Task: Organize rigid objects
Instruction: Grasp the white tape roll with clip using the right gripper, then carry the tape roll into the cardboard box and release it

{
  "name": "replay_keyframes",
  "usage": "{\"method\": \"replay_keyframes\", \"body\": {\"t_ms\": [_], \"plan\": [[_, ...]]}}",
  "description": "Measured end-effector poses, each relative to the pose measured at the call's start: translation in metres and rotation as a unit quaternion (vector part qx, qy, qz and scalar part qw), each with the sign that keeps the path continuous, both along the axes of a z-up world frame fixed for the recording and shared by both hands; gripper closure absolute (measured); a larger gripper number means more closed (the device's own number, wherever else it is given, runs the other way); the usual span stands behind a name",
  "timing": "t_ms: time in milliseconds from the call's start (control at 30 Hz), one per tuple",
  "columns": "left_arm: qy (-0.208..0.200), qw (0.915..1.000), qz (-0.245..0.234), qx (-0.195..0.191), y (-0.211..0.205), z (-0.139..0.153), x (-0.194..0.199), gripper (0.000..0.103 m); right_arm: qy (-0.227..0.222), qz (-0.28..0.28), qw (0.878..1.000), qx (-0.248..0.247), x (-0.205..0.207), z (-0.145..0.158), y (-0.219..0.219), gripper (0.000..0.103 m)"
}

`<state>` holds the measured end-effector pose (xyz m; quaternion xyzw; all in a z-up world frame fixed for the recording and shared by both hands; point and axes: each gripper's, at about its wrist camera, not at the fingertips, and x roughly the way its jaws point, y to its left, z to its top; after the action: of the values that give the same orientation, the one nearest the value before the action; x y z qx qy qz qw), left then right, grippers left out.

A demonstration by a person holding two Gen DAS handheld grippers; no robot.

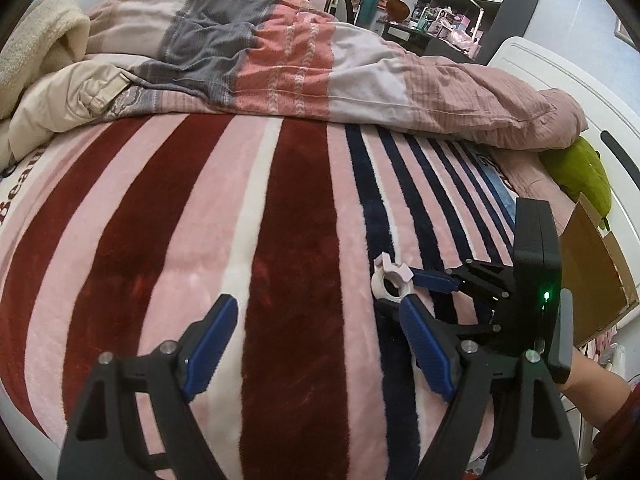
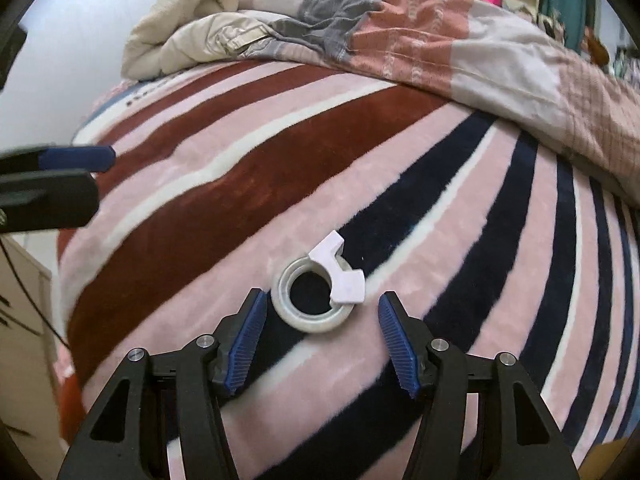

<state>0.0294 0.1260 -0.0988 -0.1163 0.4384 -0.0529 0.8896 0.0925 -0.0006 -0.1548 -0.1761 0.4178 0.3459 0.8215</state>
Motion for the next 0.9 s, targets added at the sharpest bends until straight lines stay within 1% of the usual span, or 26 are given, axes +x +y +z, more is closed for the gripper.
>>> {"method": "replay_keyframes", "body": {"t_ms": [67, 133, 267, 367, 400, 467, 533, 567, 600, 633, 700, 900], "plan": [[-0.001, 1.0, -0.002, 0.0, -0.002, 0.002, 0.0, 0.022, -0.014, -0.003, 1.0, -0.013, -0.005, 0.004, 0.001, 0.064], [-0.002, 1.0, -0.006, -0.001, -0.006, 0.005, -0.001, 0.022, -0.025, 0.002, 1.0, -0.013, -0.012, 0.011, 0.0, 0.064], [-0.01, 0.9993, -0.032, -0.016, -0.021, 0.015, -0.003, 0.022, -0.025, 0.023, 0.999, 0.015, -0.029, 0.037, -0.006, 0.064], [-0.021, 0.9973, -0.06, -0.038, -0.037, 0.028, -0.006, 0.023, -0.042, 0.046, 0.997, 0.035, -0.048, 0.061, -0.011, 0.064], [-0.025, 0.9966, -0.067, -0.042, -0.043, 0.033, -0.007, 0.024, -0.047, 0.052, 0.997, 0.041, -0.054, 0.069, -0.013, 0.064], [-0.034, 0.9946, -0.087, -0.044, -0.057, 0.045, -0.01, 0.033, -0.06, 0.064, 0.995, 0.056, -0.068, 0.086, -0.019, 0.064], [-0.04, 0.9918, -0.11, -0.053, -0.073, 0.057, -0.012, 0.049, -0.076, 0.068, 0.993, 0.067, -0.078, 0.1, -0.025, 0.064], [-0.043, 0.9909, -0.115, -0.055, -0.077, 0.061, -0.012, 0.051, -0.086, 0.073, 0.991, 0.072, -0.085, 0.108, -0.029, 0.064], [-0.05, 0.9894, -0.124, -0.057, -0.085, 0.07, -0.015, 0.06, -0.095, 0.075, 0.99, 0.076, -0.09, 0.113, -0.032, 0.064], [-0.053, 0.9887, -0.129, -0.056, -0.09, 0.075, -0.017, 0.064, -0.106, 0.068, 0.989, 0.074, -0.092, 0.118, -0.037, 0.064], [-0.061, 0.9885, -0.133, -0.039, -0.103, 0.085, -0.019, 0.069, -0.112, 0.062, 0.988, 0.083, -0.096, 0.129, -0.049, 0.064], [-0.081, 0.9813, -0.173, -0.023, -0.15, 0.115, -0.016, 0.071, -0.135, 0.033, 0.985, 0.102, -0.103, 0.156, -0.093, 0.064]]}}
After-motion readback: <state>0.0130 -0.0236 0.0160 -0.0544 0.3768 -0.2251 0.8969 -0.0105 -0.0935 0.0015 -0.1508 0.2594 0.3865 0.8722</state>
